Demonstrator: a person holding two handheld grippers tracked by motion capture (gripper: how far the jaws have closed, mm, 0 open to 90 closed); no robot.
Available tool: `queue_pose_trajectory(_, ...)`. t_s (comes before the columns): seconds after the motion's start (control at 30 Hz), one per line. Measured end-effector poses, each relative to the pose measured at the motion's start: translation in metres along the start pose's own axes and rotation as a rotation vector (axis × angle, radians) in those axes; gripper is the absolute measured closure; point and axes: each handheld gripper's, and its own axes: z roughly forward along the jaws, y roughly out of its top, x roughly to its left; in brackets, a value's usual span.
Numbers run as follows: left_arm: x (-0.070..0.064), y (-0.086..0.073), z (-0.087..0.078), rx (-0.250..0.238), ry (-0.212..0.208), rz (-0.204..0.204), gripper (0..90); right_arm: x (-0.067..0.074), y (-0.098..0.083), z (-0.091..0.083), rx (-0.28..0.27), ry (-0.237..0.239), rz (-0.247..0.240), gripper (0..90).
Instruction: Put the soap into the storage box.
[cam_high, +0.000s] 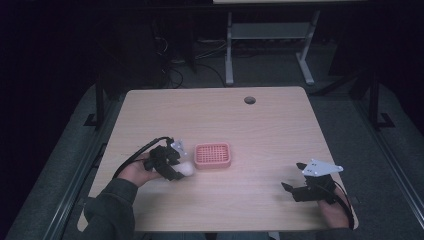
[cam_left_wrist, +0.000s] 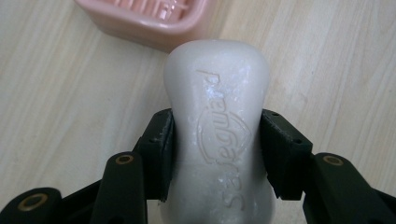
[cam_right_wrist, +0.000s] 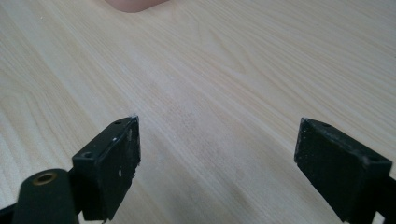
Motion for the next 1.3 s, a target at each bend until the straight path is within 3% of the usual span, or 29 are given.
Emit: queue_pose_trajectory(1.3,0.015,0.061,0.003,0.035,-0.002,0.078,49.0,0.000,0.000,-0.003,-0.022,0.003,0.007,13.8)
